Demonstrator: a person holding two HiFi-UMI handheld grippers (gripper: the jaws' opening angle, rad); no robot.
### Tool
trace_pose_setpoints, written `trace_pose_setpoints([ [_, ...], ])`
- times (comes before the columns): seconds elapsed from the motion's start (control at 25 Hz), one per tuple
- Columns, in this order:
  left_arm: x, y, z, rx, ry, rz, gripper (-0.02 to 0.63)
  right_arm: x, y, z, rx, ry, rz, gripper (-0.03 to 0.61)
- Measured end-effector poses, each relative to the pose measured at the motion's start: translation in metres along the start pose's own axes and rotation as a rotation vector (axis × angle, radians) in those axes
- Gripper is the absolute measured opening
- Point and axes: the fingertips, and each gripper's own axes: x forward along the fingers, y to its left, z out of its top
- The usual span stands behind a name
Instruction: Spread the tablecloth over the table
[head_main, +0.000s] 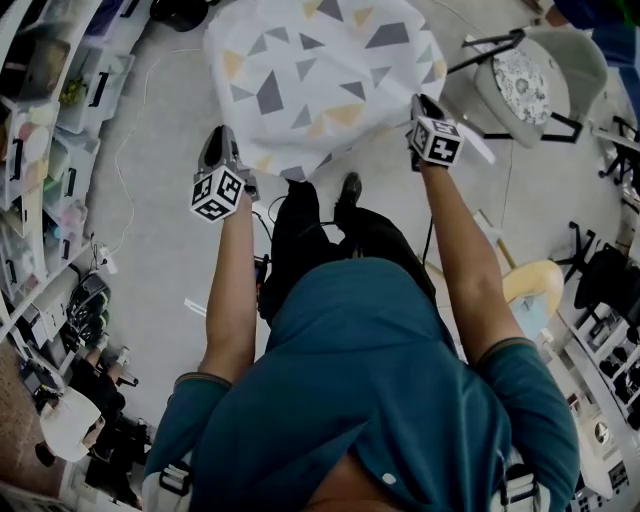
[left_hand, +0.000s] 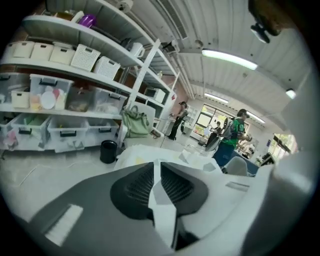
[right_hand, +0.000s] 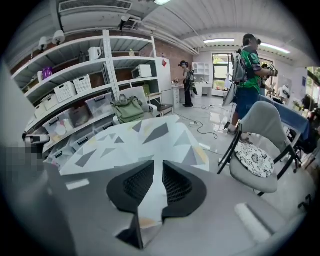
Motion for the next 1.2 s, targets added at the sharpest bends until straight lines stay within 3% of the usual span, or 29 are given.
trace_pose_setpoints([
  [0.12,0.010,-0.029,0.038,0.084,-0.073,-0.083,-0.002,-0.002,0.011,0.024,-0.032,-0.048,0.006,0.061],
  [0.32,0.029,-0.066,0.078,0.160,-0.129,-0.190,-0.003,-0.008,0.031,0.063,-0.052,-0.130,0.012,0.058],
  [0.52,0.058,-0.080,0.093,0.172,-0.111,-0.276,-0.003,0.000,0.045,0.085,-0.091,-0.136,0.002,0.051],
  [0.68,0.081,-0.086,0.088,0.190,-0.056,-0.325,-0.003,0.017,0.031,0.109,-0.053,-0.153,-0.048,0.051],
  [0.88,0.107,-0.095,0.066,0.191,0.012,-0.308,-0.003,0.042,-0.013,0.154,-0.005,-0.186,-0.068,0.052],
  [1.04,0.128,-0.105,0.047,0.182,0.051,-0.258,-0.003,0.082,-0.048,0.172,-0.031,-0.156,-0.065,0.053],
  [1.2,0.150,-0.119,0.030,0.164,0.074,-0.212,-0.003,0.135,-0.062,0.177,-0.048,-0.090,0.016,0.054],
])
